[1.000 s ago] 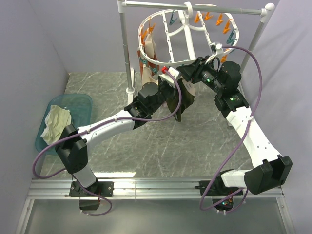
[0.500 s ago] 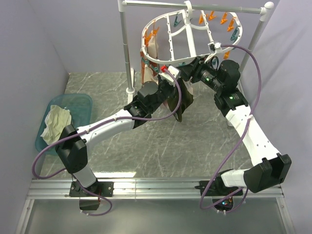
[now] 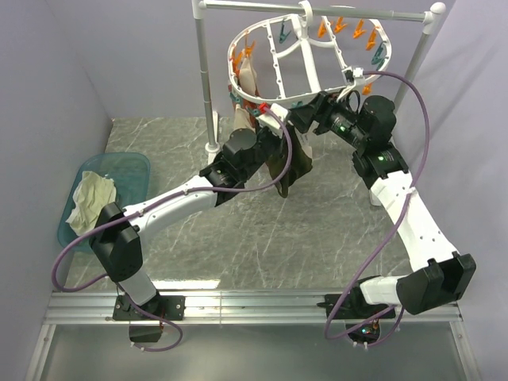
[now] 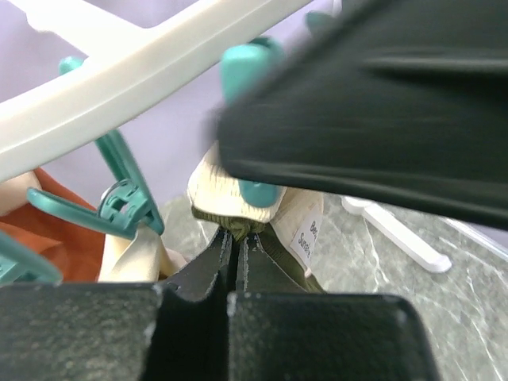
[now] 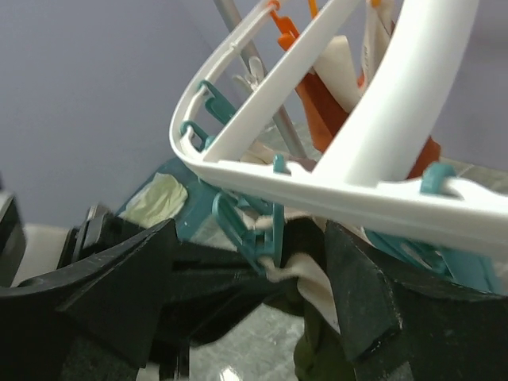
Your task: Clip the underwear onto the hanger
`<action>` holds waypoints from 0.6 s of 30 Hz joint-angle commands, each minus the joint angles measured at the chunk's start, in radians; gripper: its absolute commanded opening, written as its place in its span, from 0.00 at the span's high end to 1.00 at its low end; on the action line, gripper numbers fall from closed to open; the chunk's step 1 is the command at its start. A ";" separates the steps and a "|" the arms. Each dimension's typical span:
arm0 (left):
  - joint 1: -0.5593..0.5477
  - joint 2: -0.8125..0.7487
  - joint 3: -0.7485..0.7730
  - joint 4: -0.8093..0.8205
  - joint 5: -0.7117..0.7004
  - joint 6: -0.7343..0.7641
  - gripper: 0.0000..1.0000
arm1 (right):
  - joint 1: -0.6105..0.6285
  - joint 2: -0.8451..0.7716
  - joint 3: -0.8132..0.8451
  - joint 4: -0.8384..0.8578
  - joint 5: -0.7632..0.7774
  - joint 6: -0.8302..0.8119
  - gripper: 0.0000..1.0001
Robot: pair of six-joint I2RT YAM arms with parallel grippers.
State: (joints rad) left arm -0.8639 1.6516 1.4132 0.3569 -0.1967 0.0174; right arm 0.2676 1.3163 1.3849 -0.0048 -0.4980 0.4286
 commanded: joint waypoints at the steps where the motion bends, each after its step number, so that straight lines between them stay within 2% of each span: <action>1: 0.029 -0.045 0.020 -0.047 0.045 -0.066 1.00 | -0.018 -0.077 -0.017 -0.024 -0.043 -0.051 0.18; 5: 0.072 -0.067 -0.005 -0.105 0.069 -0.103 0.94 | -0.019 -0.133 -0.067 -0.084 -0.094 -0.148 0.11; 9: 0.100 -0.095 -0.040 -0.133 0.094 -0.108 0.86 | -0.022 -0.186 -0.118 -0.144 -0.125 -0.208 0.10; 14: 0.124 -0.125 -0.075 -0.148 0.132 -0.112 0.66 | -0.031 -0.256 -0.188 -0.175 -0.117 -0.243 0.09; 18: 0.144 -0.131 -0.076 -0.197 0.128 -0.111 0.63 | -0.042 -0.328 -0.279 -0.205 -0.097 -0.249 0.09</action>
State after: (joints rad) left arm -0.7330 1.5658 1.3445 0.1856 -0.0940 -0.0761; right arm 0.2413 1.0451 1.1492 -0.1802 -0.5991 0.2111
